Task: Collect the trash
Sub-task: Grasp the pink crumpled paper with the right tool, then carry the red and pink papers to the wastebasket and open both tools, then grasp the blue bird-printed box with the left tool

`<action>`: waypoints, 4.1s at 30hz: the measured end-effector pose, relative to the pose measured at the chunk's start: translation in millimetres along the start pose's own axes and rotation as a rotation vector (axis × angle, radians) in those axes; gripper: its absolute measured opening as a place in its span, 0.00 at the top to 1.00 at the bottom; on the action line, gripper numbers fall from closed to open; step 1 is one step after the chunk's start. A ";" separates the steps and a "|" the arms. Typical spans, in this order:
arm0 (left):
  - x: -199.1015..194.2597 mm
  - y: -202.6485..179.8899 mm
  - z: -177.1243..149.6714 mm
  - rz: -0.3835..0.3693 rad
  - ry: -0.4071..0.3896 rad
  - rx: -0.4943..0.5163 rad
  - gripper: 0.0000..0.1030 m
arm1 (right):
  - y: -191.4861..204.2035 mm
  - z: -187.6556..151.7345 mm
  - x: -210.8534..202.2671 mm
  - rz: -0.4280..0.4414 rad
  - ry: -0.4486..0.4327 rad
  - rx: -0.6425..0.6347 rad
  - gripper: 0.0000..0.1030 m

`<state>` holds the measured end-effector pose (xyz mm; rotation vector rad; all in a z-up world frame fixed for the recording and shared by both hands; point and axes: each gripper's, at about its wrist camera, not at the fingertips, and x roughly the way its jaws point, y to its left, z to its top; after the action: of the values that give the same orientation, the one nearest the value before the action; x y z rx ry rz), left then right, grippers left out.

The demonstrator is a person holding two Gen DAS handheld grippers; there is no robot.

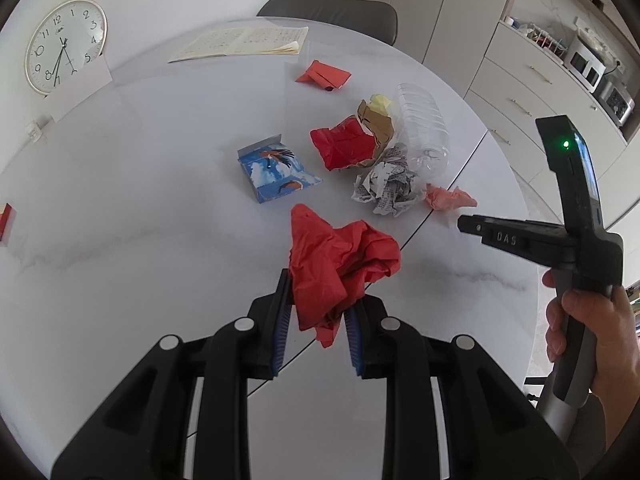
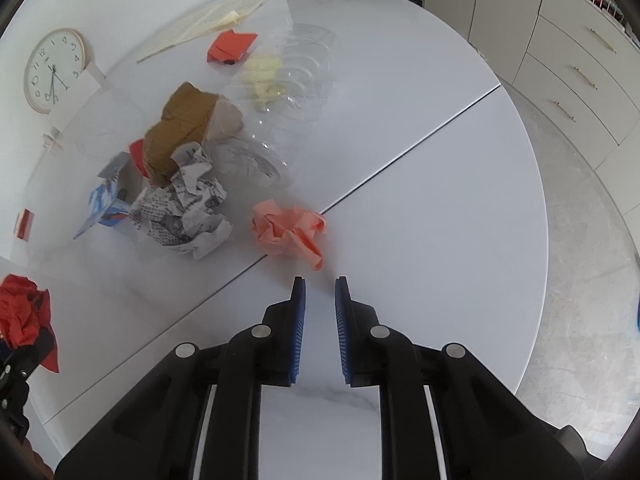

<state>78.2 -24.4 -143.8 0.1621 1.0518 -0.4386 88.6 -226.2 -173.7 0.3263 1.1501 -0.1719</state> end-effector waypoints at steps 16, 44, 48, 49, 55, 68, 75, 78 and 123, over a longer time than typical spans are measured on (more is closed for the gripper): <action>-15.4 30.1 -12.3 0.002 -0.018 -0.025 0.76 | 36.2 28.3 23.2 -0.040 -0.019 -0.359 0.46; -40.1 -157.2 -74.7 -0.264 0.119 0.299 0.76 | -125.4 -169.3 -92.2 0.026 0.084 0.052 0.43; -38.9 -193.2 -86.3 -0.280 0.157 0.339 0.76 | -153.9 -185.6 -91.1 -0.046 0.094 0.101 0.15; -38.7 -202.3 -89.1 -0.278 0.161 0.351 0.76 | -160.0 -187.0 -93.8 -0.041 0.089 0.114 0.14; -32.5 -241.3 -99.7 -0.294 0.196 0.366 0.76 | -198.3 -188.2 -116.9 -0.057 0.048 0.161 0.09; -47.1 -277.2 -98.2 -0.251 0.158 0.346 0.08 | -227.4 -190.9 -154.4 -0.070 -0.010 0.144 0.06; -52.1 -269.6 -93.6 -0.233 0.145 0.327 0.08 | -219.4 -185.8 -156.4 -0.060 -0.020 0.139 0.06; -55.2 -258.9 -88.7 -0.216 0.130 0.302 0.08 | -211.8 -179.4 -155.9 -0.057 -0.022 0.127 0.06; 122.5 34.2 92.7 0.120 0.112 -0.354 0.55 | 24.8 15.9 -33.6 0.130 -0.017 -0.106 0.06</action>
<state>218.5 -57.8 -206.8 -0.0666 1.2053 -0.1311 96.2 -209.5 -133.1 0.3045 1.1125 0.0004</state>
